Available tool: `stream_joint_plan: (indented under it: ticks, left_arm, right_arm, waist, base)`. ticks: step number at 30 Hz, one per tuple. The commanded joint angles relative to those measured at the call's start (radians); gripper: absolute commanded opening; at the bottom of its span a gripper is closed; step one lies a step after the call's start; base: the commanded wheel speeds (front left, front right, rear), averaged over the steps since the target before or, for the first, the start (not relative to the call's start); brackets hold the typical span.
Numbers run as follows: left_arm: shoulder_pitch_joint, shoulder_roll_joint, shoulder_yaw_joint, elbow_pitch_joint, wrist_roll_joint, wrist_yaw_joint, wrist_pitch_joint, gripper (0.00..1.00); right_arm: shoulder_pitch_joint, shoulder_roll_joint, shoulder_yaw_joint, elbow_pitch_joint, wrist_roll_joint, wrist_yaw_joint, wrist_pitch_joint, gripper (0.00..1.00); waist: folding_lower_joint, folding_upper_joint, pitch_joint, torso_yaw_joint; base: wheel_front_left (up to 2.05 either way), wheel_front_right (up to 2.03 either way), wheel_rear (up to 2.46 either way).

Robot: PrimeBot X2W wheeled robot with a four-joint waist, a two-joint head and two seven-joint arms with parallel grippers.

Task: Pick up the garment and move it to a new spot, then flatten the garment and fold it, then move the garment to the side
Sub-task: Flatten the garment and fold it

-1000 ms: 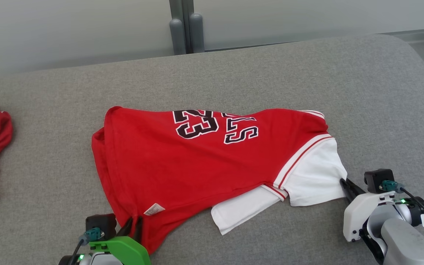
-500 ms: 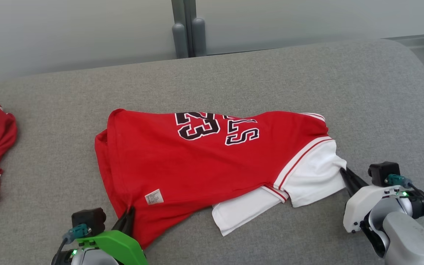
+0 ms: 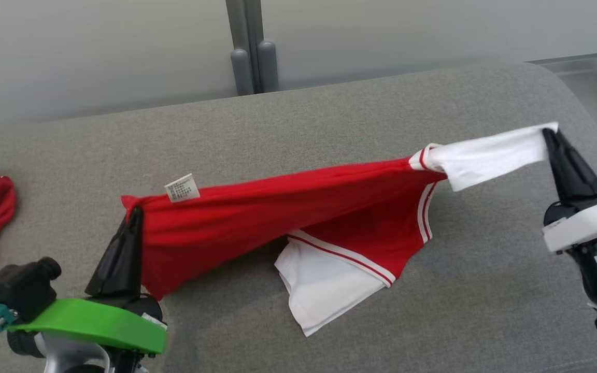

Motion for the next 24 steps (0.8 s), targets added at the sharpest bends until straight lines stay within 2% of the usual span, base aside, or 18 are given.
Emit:
stream_joint_plan:
  ticks: [1,3,4,8,9,10,11,13,18,21,24]
  left_arm:
    - [-0.005,0.006,0.007,-0.052,-0.012,0.004,0.011,0.00]
    - [-0.028,0.017,0.010,-0.127,-0.016,0.006,0.030,0.00]
    - [-0.028,0.017,0.010,-0.127,-0.016,0.006,0.030,0.00]
    - [-0.098,0.053,0.023,-0.241,-0.016,0.012,0.085,0.00]
    - [-0.164,0.087,0.035,-0.278,-0.008,0.008,0.123,0.00]
    - [-0.164,0.087,0.035,-0.278,-0.008,0.008,0.123,0.00]
    - [-0.252,0.117,0.043,-0.289,-0.014,0.003,0.165,0.00]
    - [-0.359,0.142,0.048,-0.279,-0.032,-0.002,0.209,0.00]
    - [-0.675,0.188,0.035,-0.136,-0.050,-0.020,0.292,0.00]
    - [-0.884,0.192,0.002,0.016,-0.025,-0.039,0.303,0.00]
    - [-1.095,0.170,-0.036,0.196,0.022,-0.050,0.258,0.00]
  right_arm:
    - [0.025,-0.009,-0.039,-0.080,0.021,-0.002,0.017,0.00]
    - [0.048,-0.011,-0.101,-0.206,0.040,-0.002,0.050,0.00]
    - [0.048,-0.011,-0.101,-0.206,0.040,-0.002,0.050,0.00]
    - [0.051,0.020,-0.214,-0.422,0.064,-0.001,0.146,0.00]
    - [0.015,0.040,-0.257,-0.508,0.078,-0.001,0.203,0.00]
    - [0.015,0.040,-0.257,-0.508,0.078,-0.001,0.203,0.00]
    - [-0.040,0.050,-0.287,-0.565,0.081,-0.001,0.264,0.00]
    - [-0.115,0.060,-0.303,-0.590,0.085,-0.001,0.326,0.00]
    - [-0.376,0.088,-0.325,-0.522,0.075,-0.001,0.450,0.00]
    - [-0.569,0.120,-0.346,-0.400,0.026,-0.001,0.491,0.00]
    - [-0.780,0.157,-0.365,-0.258,-0.073,-0.001,0.482,0.00]
  waist:
    - [0.0000,0.0000,-0.001,-0.008]
    - [0.0000,0.0000,0.003,-0.011]
    - [0.0000,0.0000,0.003,-0.011]
    - [0.0000,0.0000,0.037,-0.020]
    - [0.0000,0.0000,0.072,-0.021]
    - [0.0000,0.0000,0.072,-0.021]
    - [0.0000,0.0000,0.116,-0.019]
    - [0.0000,0.0000,0.169,-0.016]
    - [0.0000,0.0000,0.306,0.007]
    - [0.0000,0.0000,0.390,0.031]
    - [0.0000,0.0000,0.468,0.055]
  base:
    - [0.00,0.00,0.00]
    - [0.00,0.00,0.00]
    - [0.00,0.00,0.00]
    - [0.00,0.00,0.00]
    - [0.00,0.00,0.00]
    - [0.00,0.00,0.00]
    - [0.00,0.00,0.00]
    - [0.00,0.00,0.00]
    - [0.00,0.00,0.00]
    - [0.00,0.00,0.00]
    - [0.00,0.00,0.00]
